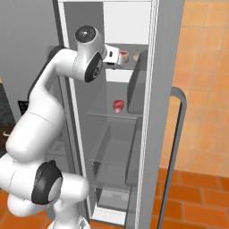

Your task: Place one garlic and one steak in each tupperware on the nearby counter, to pack two identical lunches.

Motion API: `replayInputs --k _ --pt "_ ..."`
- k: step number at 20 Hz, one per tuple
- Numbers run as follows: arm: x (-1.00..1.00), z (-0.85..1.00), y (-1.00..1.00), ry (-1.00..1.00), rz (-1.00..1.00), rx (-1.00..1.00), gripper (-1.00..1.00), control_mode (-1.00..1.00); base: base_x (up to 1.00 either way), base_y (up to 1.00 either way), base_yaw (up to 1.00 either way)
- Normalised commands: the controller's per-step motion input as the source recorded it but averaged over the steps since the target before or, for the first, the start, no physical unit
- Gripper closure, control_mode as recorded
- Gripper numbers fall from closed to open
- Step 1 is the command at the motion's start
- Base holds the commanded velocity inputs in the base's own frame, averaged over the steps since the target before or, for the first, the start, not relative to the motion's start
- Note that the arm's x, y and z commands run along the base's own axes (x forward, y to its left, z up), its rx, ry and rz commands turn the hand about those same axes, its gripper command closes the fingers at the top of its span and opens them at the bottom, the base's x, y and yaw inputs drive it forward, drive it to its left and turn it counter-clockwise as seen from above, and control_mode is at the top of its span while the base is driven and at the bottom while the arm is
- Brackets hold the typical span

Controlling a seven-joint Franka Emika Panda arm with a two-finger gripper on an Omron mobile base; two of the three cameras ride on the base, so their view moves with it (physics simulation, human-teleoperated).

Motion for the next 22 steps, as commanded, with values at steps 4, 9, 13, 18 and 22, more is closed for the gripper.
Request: replayInputs --k 4,9,13,18,22 --pt "0.65 -0.07 0.0 0.06 0.02 0.0 -1.0 -1.0 0.0 0.0 0.0" --pt "0.62 -0.11 -0.04 0.07 0.05 0.0 -1.0 -1.0 0.0 0.0 0.0" --pt "0.52 -0.1 -0.12 0.04 0.05 0.0 -1.0 -1.0 0.0 0.0 0.0" --pt "0.53 -0.16 -0.1 0.0 0.04 0.0 -1.0 -1.0 0.0 0.0 0.0" --pt "0.46 -0.11 -0.13 0.0 0.0 0.0 -1.0 -1.0 0.0 0.0 0.0"
